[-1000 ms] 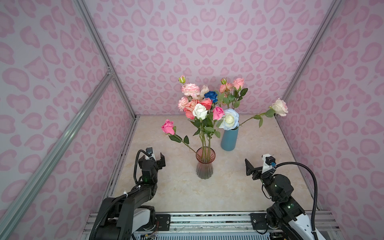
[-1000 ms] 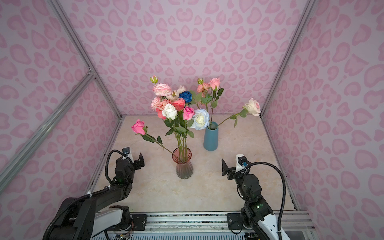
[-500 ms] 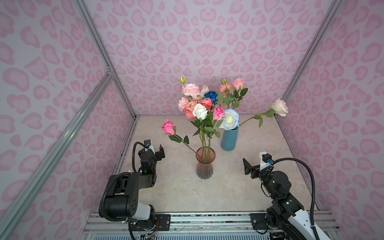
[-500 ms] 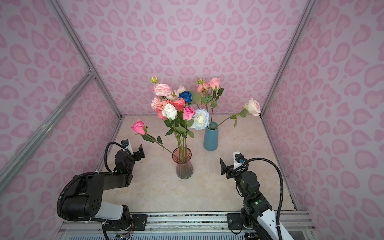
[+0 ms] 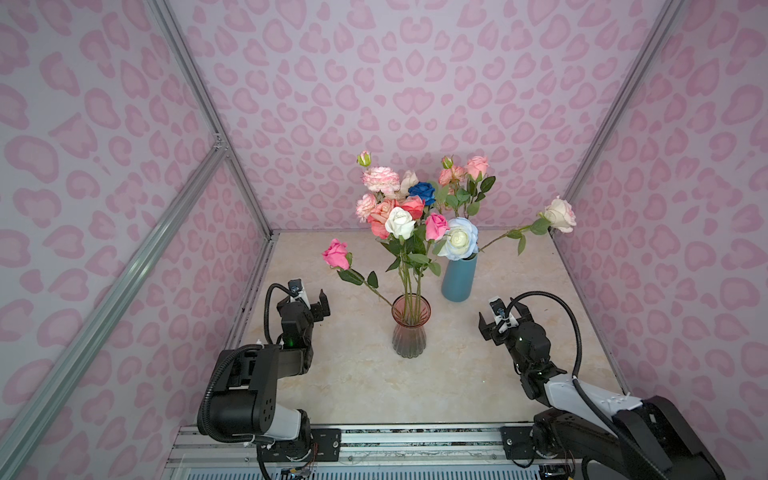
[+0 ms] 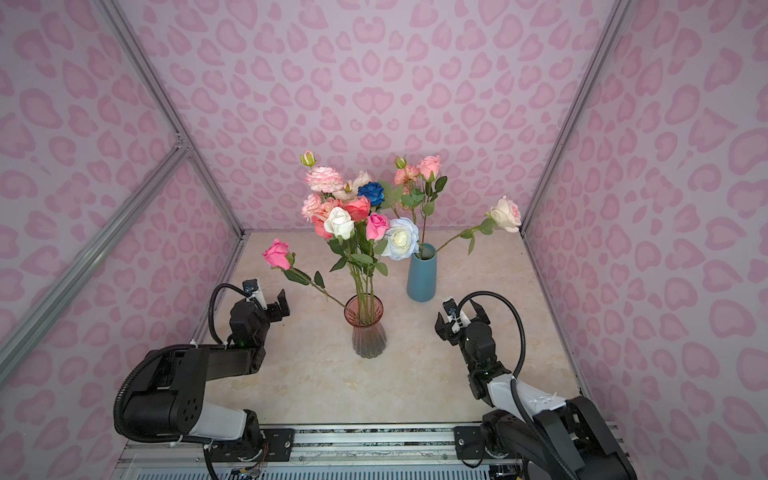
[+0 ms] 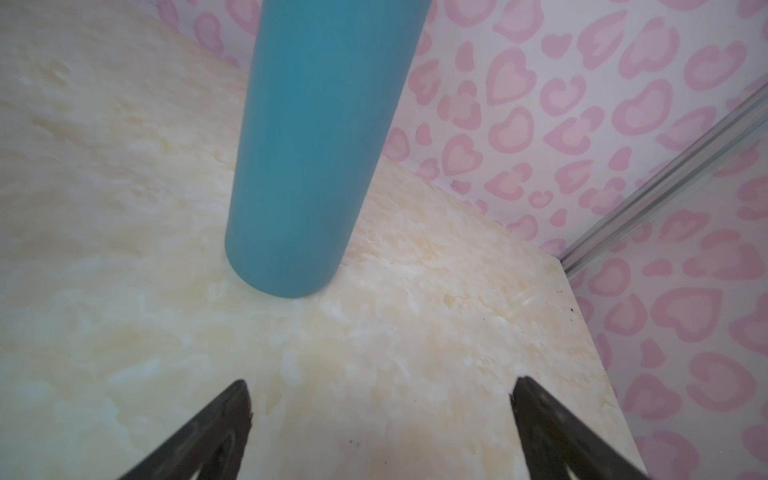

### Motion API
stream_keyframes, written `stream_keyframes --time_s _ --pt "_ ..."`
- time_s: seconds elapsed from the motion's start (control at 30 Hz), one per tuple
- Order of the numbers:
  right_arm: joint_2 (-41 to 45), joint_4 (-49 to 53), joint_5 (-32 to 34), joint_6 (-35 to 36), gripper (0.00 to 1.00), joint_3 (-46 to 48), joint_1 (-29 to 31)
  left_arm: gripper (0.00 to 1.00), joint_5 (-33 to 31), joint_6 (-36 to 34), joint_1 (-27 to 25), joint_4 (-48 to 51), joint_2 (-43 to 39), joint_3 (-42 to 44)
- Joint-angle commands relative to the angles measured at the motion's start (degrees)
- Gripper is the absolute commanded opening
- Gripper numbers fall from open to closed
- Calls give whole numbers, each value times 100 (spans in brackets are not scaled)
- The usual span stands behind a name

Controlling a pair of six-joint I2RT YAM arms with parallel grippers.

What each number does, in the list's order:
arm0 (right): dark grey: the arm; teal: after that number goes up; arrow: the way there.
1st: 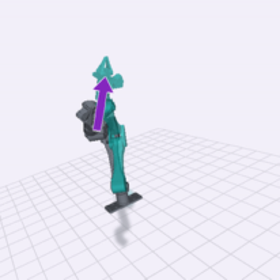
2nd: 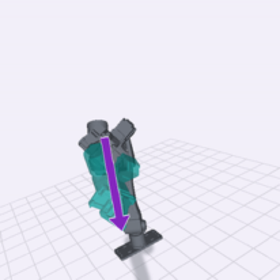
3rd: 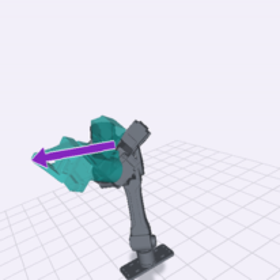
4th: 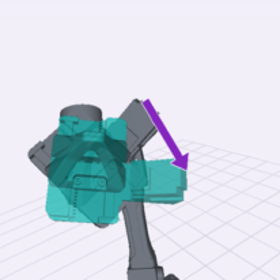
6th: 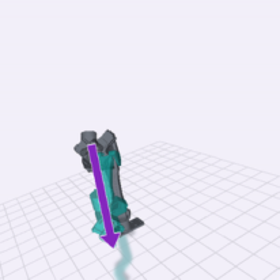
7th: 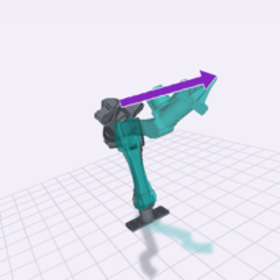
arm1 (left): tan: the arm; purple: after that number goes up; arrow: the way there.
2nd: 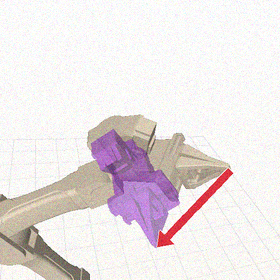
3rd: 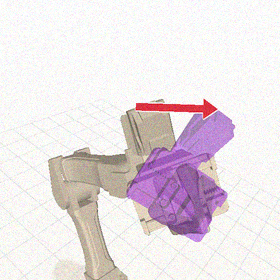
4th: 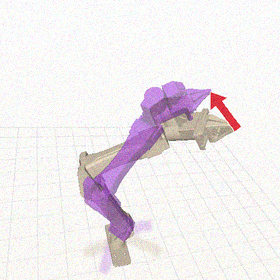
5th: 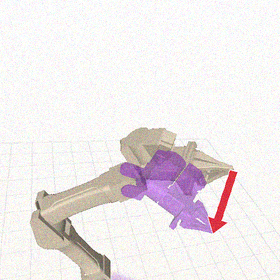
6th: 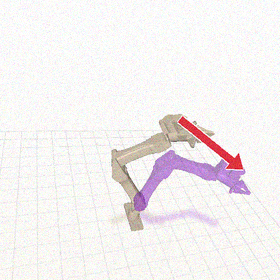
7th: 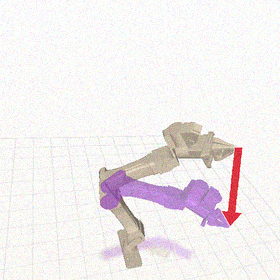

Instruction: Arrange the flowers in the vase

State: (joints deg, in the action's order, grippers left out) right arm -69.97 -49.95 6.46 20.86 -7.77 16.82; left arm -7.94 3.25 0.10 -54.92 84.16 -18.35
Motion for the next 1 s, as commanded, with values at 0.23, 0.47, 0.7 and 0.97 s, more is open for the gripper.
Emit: stream_keyframes --time_s 0.23,0.47,0.7,0.97 --pt "-661 -302 474 -671 100 -595 -347 98 -14 9 2 -107 22 -49" --pt "-1191 -2033 519 -1608 100 -88 -893 98 -15 9 7 -105 26 -54" --pt "-1869 -694 823 -2258 100 -1131 -1308 98 -15 18 0 -104 19 -45" --pt "-1869 -673 514 -2363 100 -1146 -1515 98 -14 14 1 -106 20 -47"
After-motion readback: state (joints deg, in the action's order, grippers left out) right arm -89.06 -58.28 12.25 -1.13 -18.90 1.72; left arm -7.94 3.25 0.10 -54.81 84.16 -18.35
